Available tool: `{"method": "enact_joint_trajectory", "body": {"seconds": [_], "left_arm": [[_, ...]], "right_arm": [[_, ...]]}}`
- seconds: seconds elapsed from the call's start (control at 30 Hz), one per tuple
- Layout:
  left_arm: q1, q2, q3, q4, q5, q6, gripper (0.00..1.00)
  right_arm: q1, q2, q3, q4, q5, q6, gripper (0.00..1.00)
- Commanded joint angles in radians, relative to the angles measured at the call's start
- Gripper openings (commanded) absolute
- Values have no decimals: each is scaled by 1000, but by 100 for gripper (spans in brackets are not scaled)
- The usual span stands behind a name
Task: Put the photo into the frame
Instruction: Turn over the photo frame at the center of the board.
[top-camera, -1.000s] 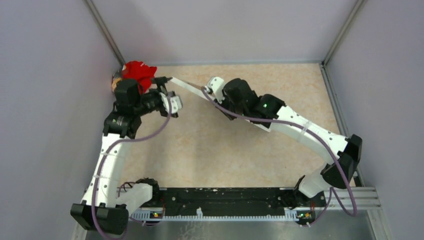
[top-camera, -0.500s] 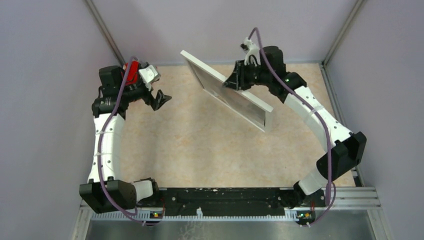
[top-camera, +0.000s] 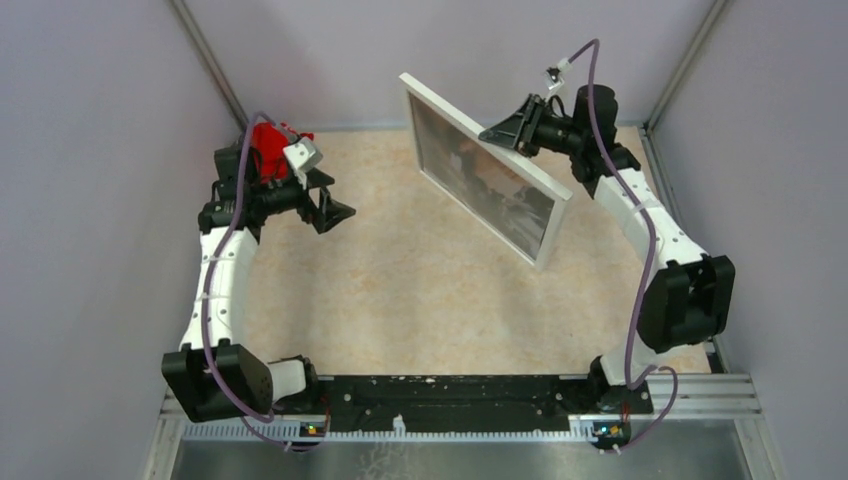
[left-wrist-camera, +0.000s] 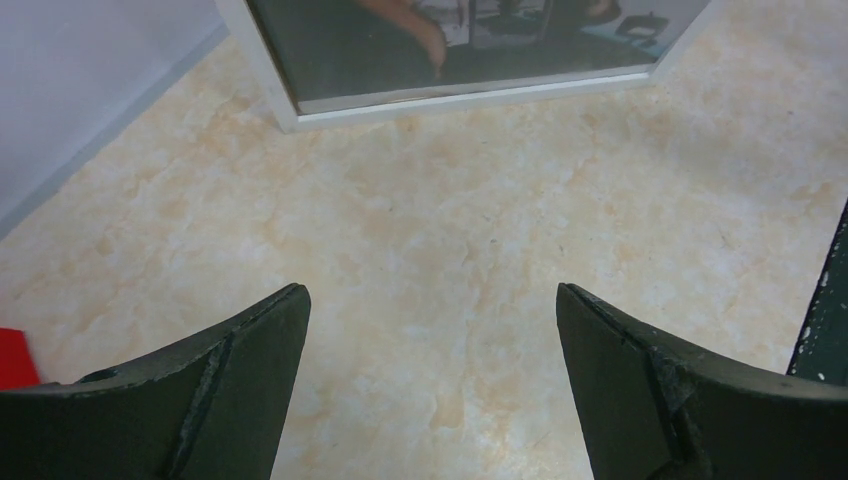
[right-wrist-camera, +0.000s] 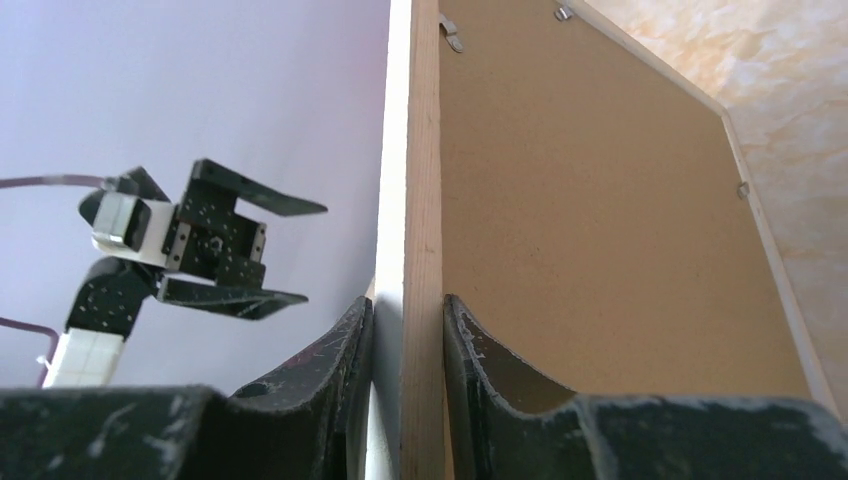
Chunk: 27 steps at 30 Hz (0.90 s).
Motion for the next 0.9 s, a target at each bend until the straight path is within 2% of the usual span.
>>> {"method": "enact_joint_trajectory", "body": {"seconds": [0.0, 0.07, 0.3, 0.47, 0.67, 0.8, 0.87], "left_arm": [[-8, 24, -57, 191, 85, -152, 99], [-49, 57, -51, 244, 47, -209, 99], [-284, 236, 76, 300, -63, -255, 99], [-321, 368, 155, 286, -85, -244, 99], [-379, 493, 167, 284, -139, -192, 99], [-407, 565, 167, 294, -165, -175, 99], [-407, 591, 158, 292, -183, -152, 98]], "right_arm": [[-71, 70, -5, -101, 20, -1, 24], [-97, 84, -1, -102, 15, 3, 24], [-213, 118, -50, -41, -4, 65, 25], [-306, 129, -103, -56, -2, 20, 26], [-384, 117, -220, -64, -6, -38, 29], [-401, 89, -332, -4, -19, -27, 30], [-402, 72, -408, 90, -42, 25, 30]]}}
